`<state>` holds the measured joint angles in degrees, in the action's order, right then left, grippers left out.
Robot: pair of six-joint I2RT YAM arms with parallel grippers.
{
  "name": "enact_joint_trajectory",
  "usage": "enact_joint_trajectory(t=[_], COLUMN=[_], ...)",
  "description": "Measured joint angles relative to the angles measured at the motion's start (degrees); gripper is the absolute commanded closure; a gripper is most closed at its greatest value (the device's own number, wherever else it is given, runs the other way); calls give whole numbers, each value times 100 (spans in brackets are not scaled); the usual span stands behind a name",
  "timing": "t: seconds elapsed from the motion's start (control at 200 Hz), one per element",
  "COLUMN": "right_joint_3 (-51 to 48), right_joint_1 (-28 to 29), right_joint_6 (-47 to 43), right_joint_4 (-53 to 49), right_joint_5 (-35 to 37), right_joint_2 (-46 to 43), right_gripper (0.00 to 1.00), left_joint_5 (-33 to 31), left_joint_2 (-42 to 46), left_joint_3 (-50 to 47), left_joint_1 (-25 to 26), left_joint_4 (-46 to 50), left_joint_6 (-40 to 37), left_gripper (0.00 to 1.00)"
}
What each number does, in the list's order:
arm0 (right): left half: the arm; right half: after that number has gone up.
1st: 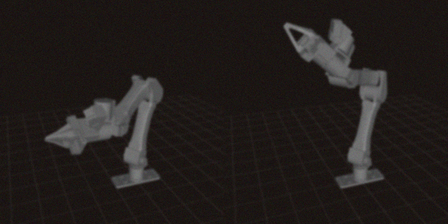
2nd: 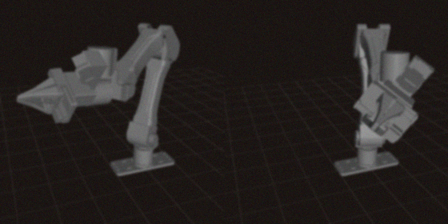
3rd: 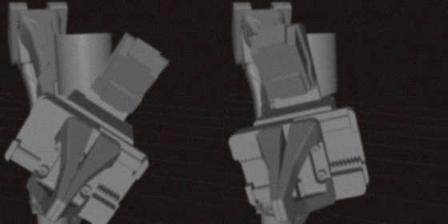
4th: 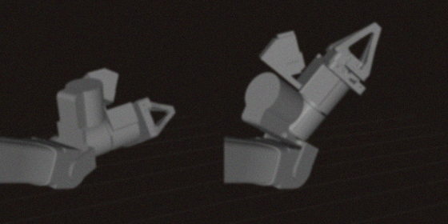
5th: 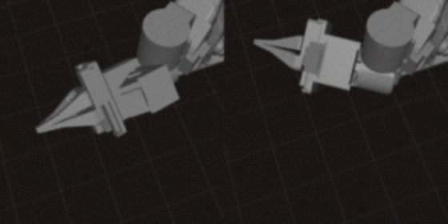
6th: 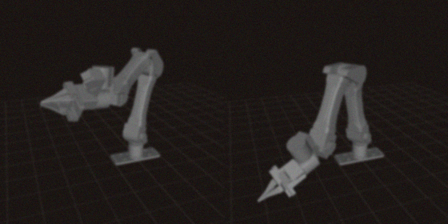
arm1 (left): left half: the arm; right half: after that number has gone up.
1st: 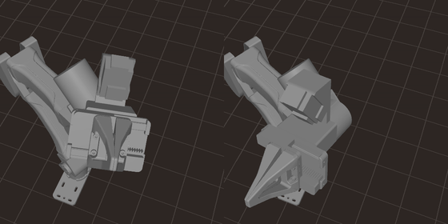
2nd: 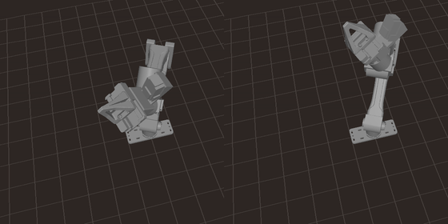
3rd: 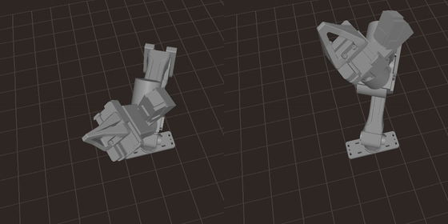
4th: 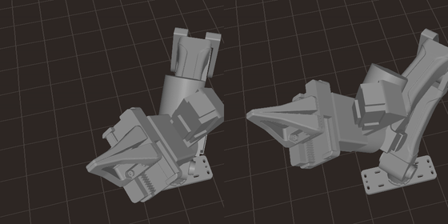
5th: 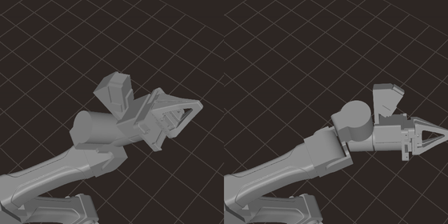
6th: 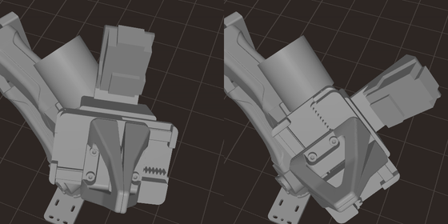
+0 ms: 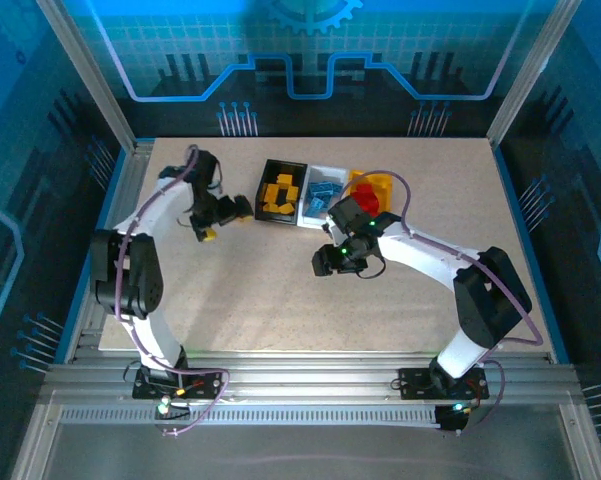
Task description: Sort the legos into containers by color
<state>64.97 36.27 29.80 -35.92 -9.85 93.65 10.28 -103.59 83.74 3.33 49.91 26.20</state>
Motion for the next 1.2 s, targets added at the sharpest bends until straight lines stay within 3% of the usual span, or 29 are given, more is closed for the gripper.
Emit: enact_joint_trajectory(t=[0.27,0.595,0.916,1.196], right_joint_3=[177,765,879,979], right_joint_1=[0,0,4,13], right_joint_6=[37,195,428,455], right_joint_4=[-278,-647,-717,-756], right_joint_5=[-2,9,22,20], right_joint_2=[-22,-22,138,299], right_gripper=[40,40,40,40], left_joint_5=[-107,-321,-645,-940], left_joint_2=[-1314,-2660,-3049,-3176], left_joint_3=[1851,3270,3585,3547], left_joint_1=[-229,-219,105,435], left_joint_4=[195,575,815,896], left_joint_6=[-262,-546,-1147,-1434], left_gripper=[4,7,8,15])
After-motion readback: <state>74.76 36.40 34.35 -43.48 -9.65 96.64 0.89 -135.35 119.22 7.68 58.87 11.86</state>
